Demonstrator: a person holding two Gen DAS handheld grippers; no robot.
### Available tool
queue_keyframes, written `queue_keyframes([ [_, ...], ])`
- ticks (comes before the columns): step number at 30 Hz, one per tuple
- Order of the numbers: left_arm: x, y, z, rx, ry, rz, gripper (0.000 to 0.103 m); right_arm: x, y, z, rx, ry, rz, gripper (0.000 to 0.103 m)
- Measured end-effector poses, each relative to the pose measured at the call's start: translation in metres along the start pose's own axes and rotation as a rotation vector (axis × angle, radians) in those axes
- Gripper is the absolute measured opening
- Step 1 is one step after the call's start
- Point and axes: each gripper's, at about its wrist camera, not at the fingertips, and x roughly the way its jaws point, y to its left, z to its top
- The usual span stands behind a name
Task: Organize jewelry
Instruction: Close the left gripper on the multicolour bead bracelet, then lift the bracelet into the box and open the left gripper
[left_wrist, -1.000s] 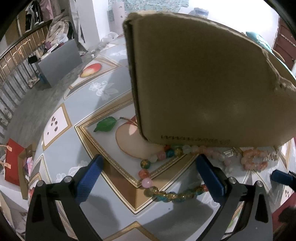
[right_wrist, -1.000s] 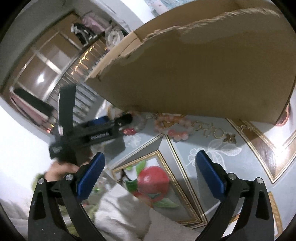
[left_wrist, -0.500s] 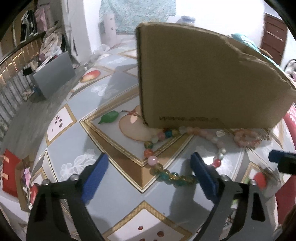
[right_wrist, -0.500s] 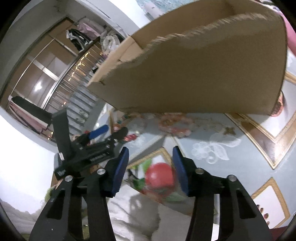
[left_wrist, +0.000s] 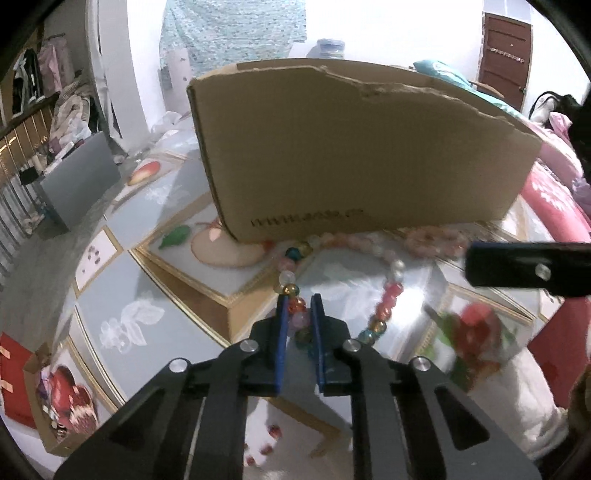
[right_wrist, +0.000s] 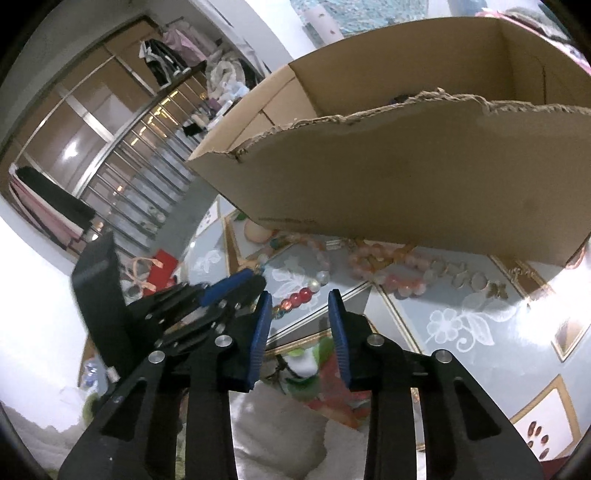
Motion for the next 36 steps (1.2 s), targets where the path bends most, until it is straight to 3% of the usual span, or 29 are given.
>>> queue_keyframes([
  [5, -0.006, -0.002, -0.004, -0.015, 0.0, -0.032, 0.012, 0.012, 0.007, 0.004, -0.043, 0.014, -0.055, 0.024],
  [7, -0.007, 0.001, -0.003, -0.036, 0.005, -0.048, 0.018, 0.015, 0.009, 0.007, -0.064, 0.012, -0.078, 0.023],
  [9, -0.007, 0.006, -0.001, -0.063, -0.002, -0.057, 0.031, 0.019, 0.011, 0.009, -0.073, 0.016, -0.094, 0.023],
  [12, -0.007, 0.009, 0.003, -0.078, -0.019, -0.067, 0.038, 0.025, 0.011, 0.01, -0.083, 0.029, -0.112, 0.023],
  [21, 0.011, 0.006, 0.014, -0.014, -0.017, -0.058, 0.039, 0.039, 0.017, 0.013, -0.125, 0.052, -0.172, 0.021],
  [25, 0.017, 0.002, 0.019, 0.015, -0.026, -0.034, 0.029, 0.047, 0.018, 0.014, -0.132, 0.059, -0.194, 0.02],
  [30, 0.021, 0.004, 0.023, 0.017, -0.037, -0.03, 0.01, 0.049, 0.021, 0.015, -0.159, 0.054, -0.232, 0.015],
  [32, 0.02, 0.006, 0.023, 0.008, -0.04, -0.038, 0.009, 0.05, 0.021, 0.015, -0.165, 0.052, -0.241, 0.008],
  [36, 0.013, 0.01, 0.026, -0.027, -0.062, -0.061, 0.009, 0.044, 0.017, 0.015, -0.15, 0.036, -0.227, 0.007],
])
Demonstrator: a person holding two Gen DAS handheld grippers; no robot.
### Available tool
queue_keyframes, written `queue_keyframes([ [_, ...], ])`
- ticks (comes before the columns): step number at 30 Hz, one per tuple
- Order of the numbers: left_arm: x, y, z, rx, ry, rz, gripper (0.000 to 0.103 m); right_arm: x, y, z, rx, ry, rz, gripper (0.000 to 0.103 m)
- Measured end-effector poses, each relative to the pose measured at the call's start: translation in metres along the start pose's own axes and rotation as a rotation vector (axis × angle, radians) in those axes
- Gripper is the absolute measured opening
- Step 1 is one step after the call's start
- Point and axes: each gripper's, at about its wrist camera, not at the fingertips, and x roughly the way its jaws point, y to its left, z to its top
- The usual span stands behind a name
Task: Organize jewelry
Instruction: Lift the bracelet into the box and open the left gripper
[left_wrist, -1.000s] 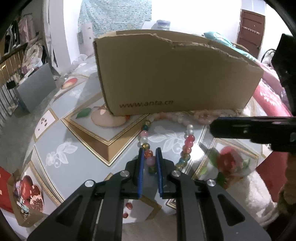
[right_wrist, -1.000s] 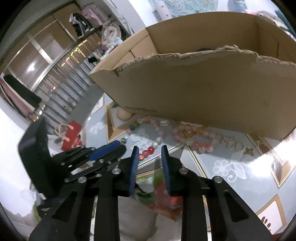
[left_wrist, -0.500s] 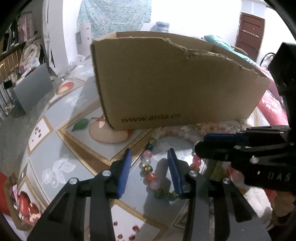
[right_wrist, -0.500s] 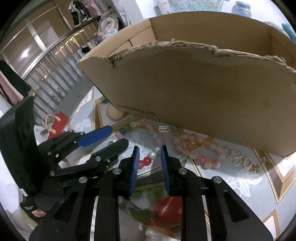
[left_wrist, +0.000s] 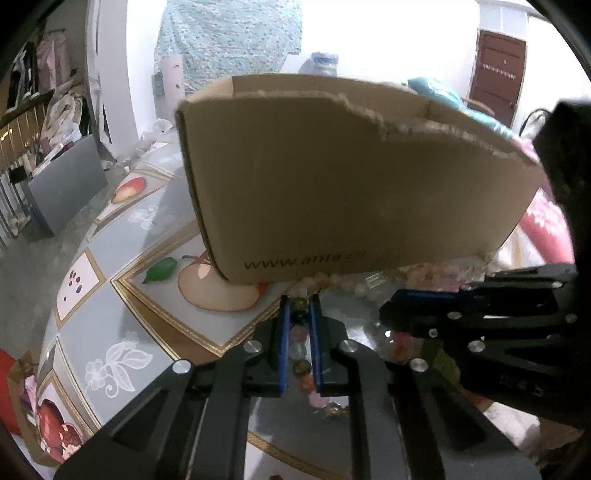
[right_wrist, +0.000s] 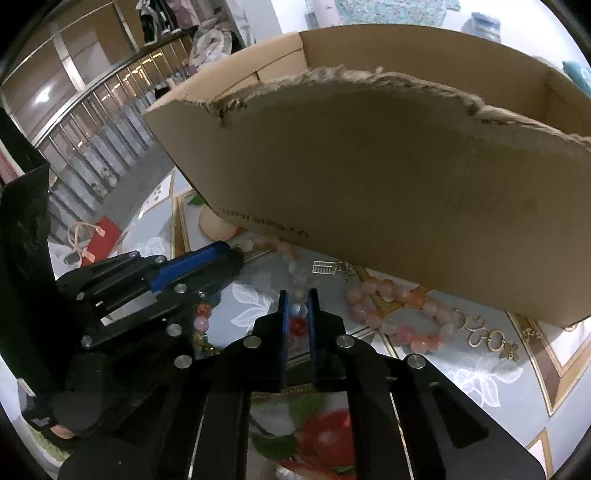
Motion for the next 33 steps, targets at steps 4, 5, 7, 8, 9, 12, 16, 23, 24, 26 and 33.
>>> queue_keyframes([
  [4, -0.018, -0.001, 0.002, -0.016, -0.03, -0.019, 0.009, -0.015, 0.0, 0.0, 0.005, -0.023, 0.029, 0.007],
  [5, -0.026, -0.002, 0.003, -0.02, -0.041, -0.027, 0.009, -0.019, 0.0, 0.0, 0.007, -0.027, 0.038, 0.007],
  [7, -0.039, -0.003, 0.005, -0.027, -0.06, -0.039, 0.009, -0.03, 0.0, 0.0, 0.012, -0.043, 0.059, 0.007],
  [8, -0.048, -0.003, 0.008, -0.03, -0.073, -0.048, 0.009, -0.037, 0.001, 0.001, 0.009, -0.055, 0.065, 0.007],
  [9, -0.055, -0.003, 0.01, -0.036, -0.084, -0.06, 0.009, -0.042, 0.002, 0.001, 0.007, -0.064, 0.068, 0.007],
  [12, -0.08, -0.008, 0.019, -0.049, -0.126, -0.095, 0.009, -0.07, 0.009, 0.006, -0.015, -0.125, 0.092, 0.007],
  [16, -0.115, -0.015, 0.048, -0.006, -0.213, -0.121, 0.009, -0.112, 0.016, 0.018, -0.08, -0.234, 0.103, 0.007],
  [23, -0.124, -0.023, 0.121, 0.082, -0.313, -0.133, 0.009, -0.132, 0.004, 0.082, -0.14, -0.314, 0.104, 0.007],
  [24, -0.117, -0.023, 0.13, 0.084, -0.302, -0.134, 0.009, -0.128, -0.001, 0.089, -0.132, -0.299, 0.111, 0.007],
  [26, -0.097, -0.019, 0.146, 0.084, -0.263, -0.135, 0.009, -0.108, -0.017, 0.115, -0.097, -0.226, 0.132, 0.007],
  [33, -0.015, -0.008, 0.164, 0.081, -0.043, -0.112, 0.009, -0.042, -0.043, 0.156, -0.051, 0.011, 0.126, 0.007],
])
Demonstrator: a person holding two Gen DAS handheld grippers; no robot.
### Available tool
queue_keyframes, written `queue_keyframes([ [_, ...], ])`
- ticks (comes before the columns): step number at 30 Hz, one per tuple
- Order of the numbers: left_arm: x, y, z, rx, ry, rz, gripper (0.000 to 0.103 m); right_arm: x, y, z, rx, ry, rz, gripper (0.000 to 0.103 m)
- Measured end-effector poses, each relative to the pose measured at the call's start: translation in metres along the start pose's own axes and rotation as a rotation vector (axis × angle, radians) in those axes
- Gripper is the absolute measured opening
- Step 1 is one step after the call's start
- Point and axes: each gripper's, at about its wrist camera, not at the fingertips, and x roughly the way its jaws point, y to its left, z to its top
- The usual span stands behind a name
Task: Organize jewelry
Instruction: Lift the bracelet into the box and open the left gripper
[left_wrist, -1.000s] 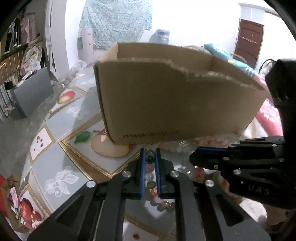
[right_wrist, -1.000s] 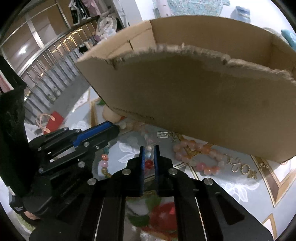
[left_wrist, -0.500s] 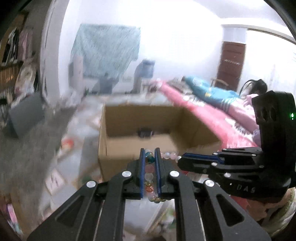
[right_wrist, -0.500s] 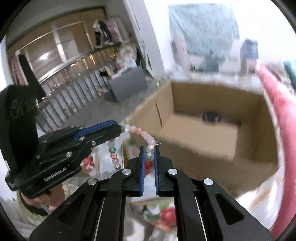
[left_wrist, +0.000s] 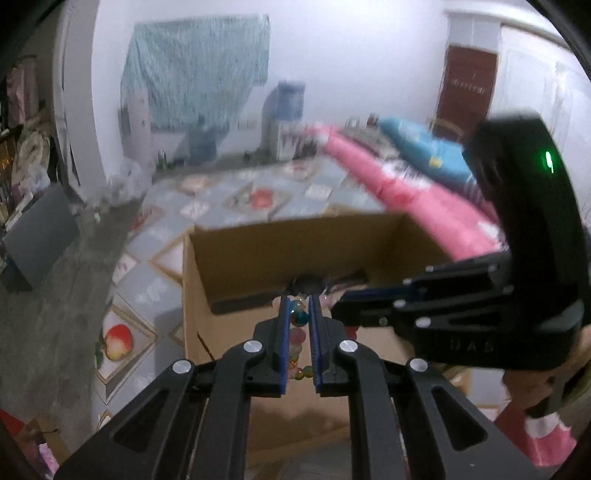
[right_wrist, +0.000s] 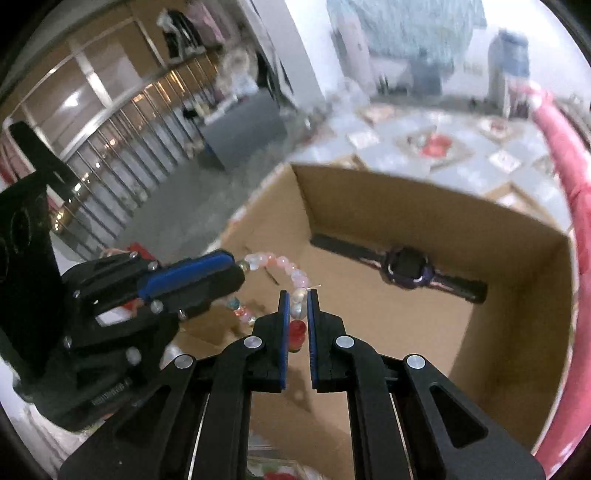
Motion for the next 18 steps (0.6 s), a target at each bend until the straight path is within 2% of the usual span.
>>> queue_keyframes([
  [3, 0.026, 0.01, 0.001, 0.003, 0.068, 0.021, 0.009, 0.03, -0.008, 0.012, 0.015, 0.097, -0.012, 0.007],
  [8, 0.054, 0.021, 0.007, -0.003, 0.154, 0.076, 0.01, 0.056, -0.016, 0.026, 0.049, 0.202, -0.013, 0.009],
  [10, 0.058, 0.024, 0.008, -0.014, 0.163, 0.076, 0.013, 0.061, -0.019, 0.029, 0.066, 0.211, -0.013, 0.011],
  [13, 0.06, 0.029, 0.009, -0.029, 0.158, 0.082, 0.022, 0.058, -0.022, 0.03, 0.069, 0.196, -0.014, 0.011],
  [18, 0.048, 0.037, 0.009, -0.069, 0.104, 0.085, 0.023, 0.045, -0.026, 0.034, 0.074, 0.126, -0.004, 0.011],
])
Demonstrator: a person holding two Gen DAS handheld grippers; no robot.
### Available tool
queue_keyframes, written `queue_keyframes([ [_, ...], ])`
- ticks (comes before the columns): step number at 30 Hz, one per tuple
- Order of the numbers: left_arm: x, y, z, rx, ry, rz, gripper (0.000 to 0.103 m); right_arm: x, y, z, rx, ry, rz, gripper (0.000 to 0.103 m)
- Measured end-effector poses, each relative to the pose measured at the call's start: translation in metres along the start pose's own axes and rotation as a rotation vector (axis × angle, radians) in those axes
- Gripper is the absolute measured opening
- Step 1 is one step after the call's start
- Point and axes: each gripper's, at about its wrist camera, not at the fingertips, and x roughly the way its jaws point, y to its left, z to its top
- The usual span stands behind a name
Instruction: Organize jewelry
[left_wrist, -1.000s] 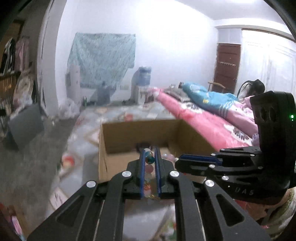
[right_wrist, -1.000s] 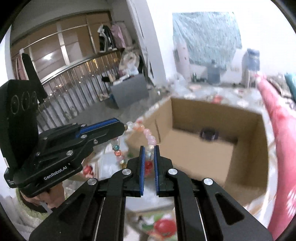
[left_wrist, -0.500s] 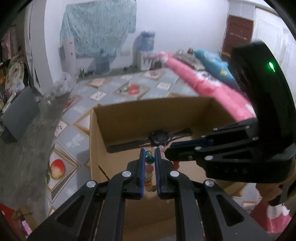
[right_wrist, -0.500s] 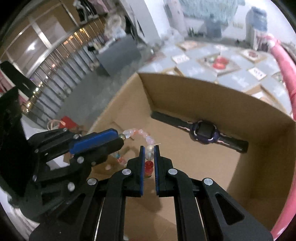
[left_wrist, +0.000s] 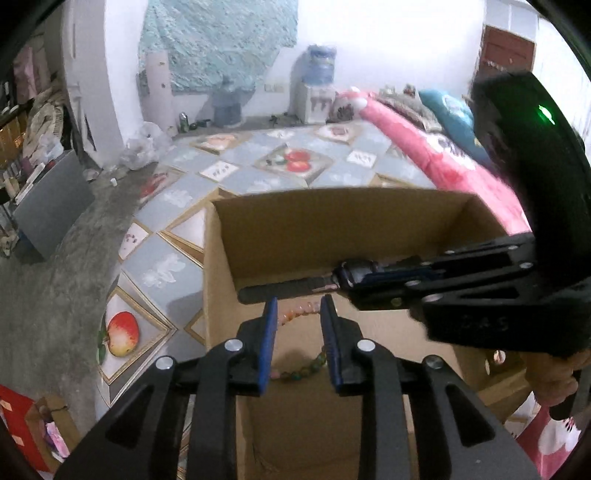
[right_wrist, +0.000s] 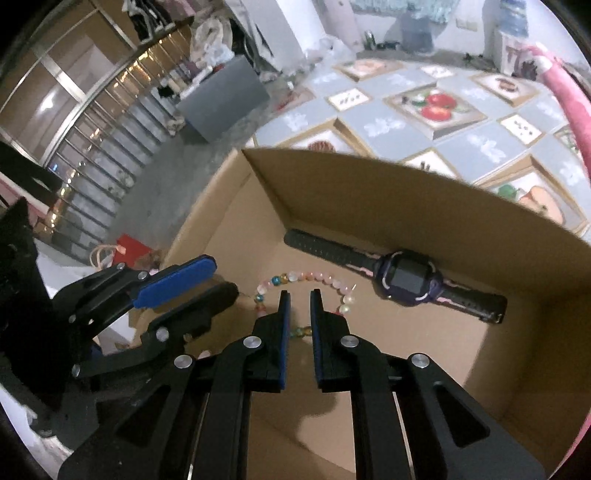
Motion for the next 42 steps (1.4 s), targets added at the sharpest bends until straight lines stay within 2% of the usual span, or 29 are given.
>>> queue_keyframes([
  [6, -0.056, -0.002, -0.015, 0.008, -0.172, -0.044, 0.025, -0.064, 0.005, -0.026, -0.039, -0.164, 0.057, 0.011],
  [9, -0.092, -0.003, -0.04, 0.019, -0.264, -0.121, 0.035, -0.105, 0.007, -0.062, -0.077, -0.25, 0.116, 0.012],
  [13, -0.118, -0.008, -0.085, 0.031, -0.315, -0.206, 0.036, -0.125, 0.003, -0.119, -0.11, -0.267, 0.189, 0.013],
  [16, -0.11, -0.012, -0.115, -0.006, -0.27, -0.253, 0.036, -0.119, -0.005, -0.155, -0.091, -0.245, 0.203, 0.016],
  [19, -0.084, -0.019, -0.131, -0.028, -0.191, -0.221, 0.036, -0.099, -0.015, -0.175, -0.02, -0.191, 0.179, 0.017],
  [21, -0.07, -0.019, -0.132, -0.039, -0.158, -0.194, 0.036, -0.086, -0.025, -0.179, 0.033, -0.179, 0.117, 0.017],
  [23, -0.061, -0.017, -0.129, -0.042, -0.159, -0.169, 0.036, -0.083, -0.031, -0.177, 0.076, -0.194, 0.079, 0.017],
  [27, -0.054, -0.012, -0.123, -0.029, -0.185, -0.132, 0.037, -0.079, -0.04, -0.166, 0.14, -0.223, 0.103, 0.015],
  [31, -0.044, -0.01, -0.116, -0.032, -0.215, -0.108, 0.037, -0.075, -0.04, -0.158, 0.159, -0.29, 0.055, 0.015],
  [34, -0.037, -0.012, -0.116, -0.033, -0.206, -0.1, 0.037, -0.071, -0.045, -0.155, 0.193, -0.328, 0.048, 0.015],
  [35, -0.039, -0.014, -0.119, -0.022, -0.202, -0.125, 0.037, -0.071, -0.047, -0.155, 0.202, -0.332, 0.065, 0.016],
  [38, -0.036, -0.028, -0.134, 0.061, -0.149, -0.17, 0.037, -0.075, -0.048, -0.166, 0.181, -0.337, 0.093, 0.031],
  [40, -0.026, -0.042, -0.144, 0.144, -0.078, -0.168, 0.037, -0.075, -0.046, -0.175, 0.151, -0.319, 0.1, 0.031],
  [42, -0.016, -0.048, -0.148, 0.179, -0.022, -0.172, 0.037, -0.073, -0.044, -0.181, 0.143, -0.298, 0.111, 0.031],
])
